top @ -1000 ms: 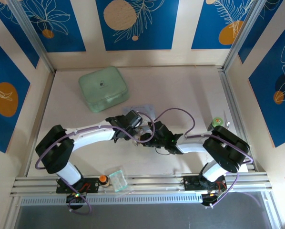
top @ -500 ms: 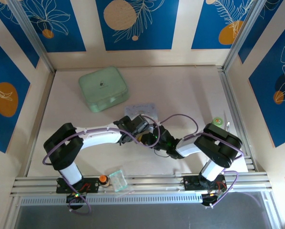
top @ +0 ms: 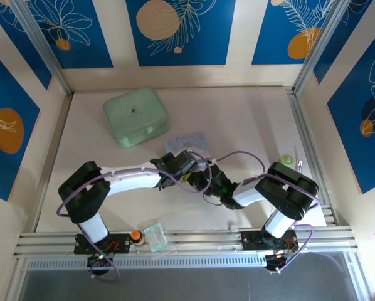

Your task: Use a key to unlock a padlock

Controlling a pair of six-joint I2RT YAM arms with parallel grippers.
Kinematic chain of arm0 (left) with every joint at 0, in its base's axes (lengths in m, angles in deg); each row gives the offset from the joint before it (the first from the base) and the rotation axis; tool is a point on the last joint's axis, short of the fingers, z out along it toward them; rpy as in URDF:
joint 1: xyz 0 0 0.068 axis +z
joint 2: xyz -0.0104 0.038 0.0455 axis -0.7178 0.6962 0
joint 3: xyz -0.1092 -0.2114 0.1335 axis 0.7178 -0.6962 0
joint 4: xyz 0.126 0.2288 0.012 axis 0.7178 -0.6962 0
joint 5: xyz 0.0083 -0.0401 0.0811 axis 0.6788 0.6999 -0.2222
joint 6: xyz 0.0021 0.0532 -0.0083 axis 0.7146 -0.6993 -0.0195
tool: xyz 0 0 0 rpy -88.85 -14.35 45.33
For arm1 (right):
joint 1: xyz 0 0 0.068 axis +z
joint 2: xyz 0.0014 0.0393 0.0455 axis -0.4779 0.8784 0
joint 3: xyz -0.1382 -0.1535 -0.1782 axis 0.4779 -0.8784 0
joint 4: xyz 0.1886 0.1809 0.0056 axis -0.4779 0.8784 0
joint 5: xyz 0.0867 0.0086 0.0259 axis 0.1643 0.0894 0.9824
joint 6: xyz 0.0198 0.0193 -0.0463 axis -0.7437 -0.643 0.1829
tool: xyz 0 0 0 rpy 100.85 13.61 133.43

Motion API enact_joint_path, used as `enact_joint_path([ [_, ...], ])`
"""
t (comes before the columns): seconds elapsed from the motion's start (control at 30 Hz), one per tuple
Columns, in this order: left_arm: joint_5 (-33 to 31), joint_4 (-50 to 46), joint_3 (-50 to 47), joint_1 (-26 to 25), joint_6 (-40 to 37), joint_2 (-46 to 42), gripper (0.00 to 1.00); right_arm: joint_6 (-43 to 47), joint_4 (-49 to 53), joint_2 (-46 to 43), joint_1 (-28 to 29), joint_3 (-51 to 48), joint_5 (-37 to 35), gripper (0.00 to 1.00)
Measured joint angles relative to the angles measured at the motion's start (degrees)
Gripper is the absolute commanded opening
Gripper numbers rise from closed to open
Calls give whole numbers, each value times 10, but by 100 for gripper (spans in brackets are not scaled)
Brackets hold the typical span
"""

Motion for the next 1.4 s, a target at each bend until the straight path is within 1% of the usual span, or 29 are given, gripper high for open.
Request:
enact_joint_path([
  [0.23,-2,0,1,-1,-13,1,46,-45,-40,23,-38,0,-2,0],
  [0.63,-7,1,0,-3,-14,2,46,-63,-45,25,-73,-21,1,0],
  [0.77,-11,3,-1,-4,-8,2,49,-68,-49,26,-83,-23,17,0],
  [0.83,-14,2,-1,-4,-4,2,53,-66,-36,21,-87,-22,32,0],
  [0.93,-17,0,-1,-3,13,3,55,-51,32,-19,-97,-20,51,0],
  [1.07,-16,0,-1,-3,38,5,62,6,186,-79,-122,11,82,0],
  [1.13,-20,0,1,-3,51,10,64,47,259,-88,-144,39,107,0],
  [1.23,-29,-2,9,2,67,22,66,108,341,-91,-180,72,152,0],
  [1.4,-27,-5,12,13,84,40,81,200,440,-91,-236,103,229,0],
])
